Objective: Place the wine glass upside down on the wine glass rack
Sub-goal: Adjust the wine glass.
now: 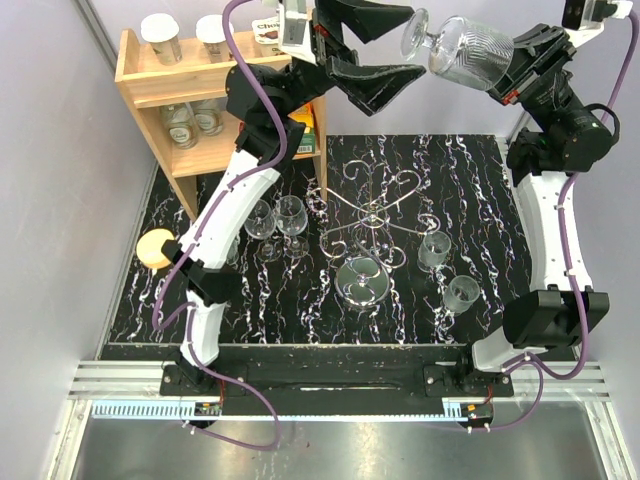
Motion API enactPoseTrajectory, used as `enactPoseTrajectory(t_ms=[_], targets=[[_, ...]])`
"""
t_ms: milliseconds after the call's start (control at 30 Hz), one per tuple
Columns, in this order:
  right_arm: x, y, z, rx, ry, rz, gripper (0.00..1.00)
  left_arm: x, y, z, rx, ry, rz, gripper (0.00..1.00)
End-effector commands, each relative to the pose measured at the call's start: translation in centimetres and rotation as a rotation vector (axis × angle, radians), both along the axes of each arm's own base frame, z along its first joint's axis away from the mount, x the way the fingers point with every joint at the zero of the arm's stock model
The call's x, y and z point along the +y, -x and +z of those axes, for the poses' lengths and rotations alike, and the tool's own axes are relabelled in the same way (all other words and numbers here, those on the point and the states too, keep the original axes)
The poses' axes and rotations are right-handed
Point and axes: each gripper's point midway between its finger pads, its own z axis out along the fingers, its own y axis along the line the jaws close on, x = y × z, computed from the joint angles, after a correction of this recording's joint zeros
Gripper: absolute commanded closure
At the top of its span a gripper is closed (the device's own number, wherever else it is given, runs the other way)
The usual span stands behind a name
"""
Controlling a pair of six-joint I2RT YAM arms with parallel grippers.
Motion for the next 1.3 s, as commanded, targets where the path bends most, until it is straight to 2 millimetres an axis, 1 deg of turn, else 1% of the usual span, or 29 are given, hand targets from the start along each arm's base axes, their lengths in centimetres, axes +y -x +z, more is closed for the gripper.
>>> enactPoseTrajectory(t_ms=[0, 100, 200, 267, 400, 500, 600, 833, 1000, 1133, 1267], targets=[[0.3, 2.1, 1.1, -0.041, 0.012, -0.017, 1.00, 2.4, 5.4, 2.4, -0.128, -0.001, -0.078, 0.01], [0.6, 1.6, 0.5, -0.026, 0.046, -0.027, 1.00, 2.5, 6.2, 2.0, -0.162, -0.045, -0.091, 0.01], [0.8, 1.4, -0.1, -0.013, 0.079, -0.034, 1.00, 2.8, 6.5, 1.6, -0.168, -0.084, -0.098, 0.01], [0.9, 1.4, -0.5, -0.009, 0.092, -0.034, 1.00, 3.2, 6.4, 1.4, -0.159, -0.102, -0.096, 0.01], [1.1, 1.7, -1.1, -0.005, 0.114, -0.028, 1.00, 4.7, 5.9, 1.5, -0.153, -0.122, -0.075, 0.01], [1.2, 1.7, -1.4, -0.005, 0.126, -0.024, 1.00, 5.1, 5.3, 1.0, -0.141, -0.153, -0.058, 0.01], [1.2, 1.7, -1.5, -0.004, 0.134, -0.023, 1.00, 4.8, 5.1, 0.1, -0.139, -0.192, -0.051, 0.03], [1.3, 1.3, -2.0, 0.012, 0.152, -0.026, 1.00, 4.0, 3.9, -1.6, -0.153, -0.252, -0.026, 0.01], [1.4, 1.2, -2.4, 0.021, 0.162, -0.022, 1.00, 3.7, 3.4, -1.9, -0.163, -0.260, -0.006, 0.01], [1.4, 1.1, -2.6, 0.026, 0.169, -0.023, 1.00, 3.7, 3.7, -1.9, -0.172, -0.260, -0.008, 0.01], [1.5, 1.2, -2.7, 0.028, 0.174, -0.019, 1.00, 3.2, 3.4, -2.6, -0.168, -0.282, -0.007, 0.01]])
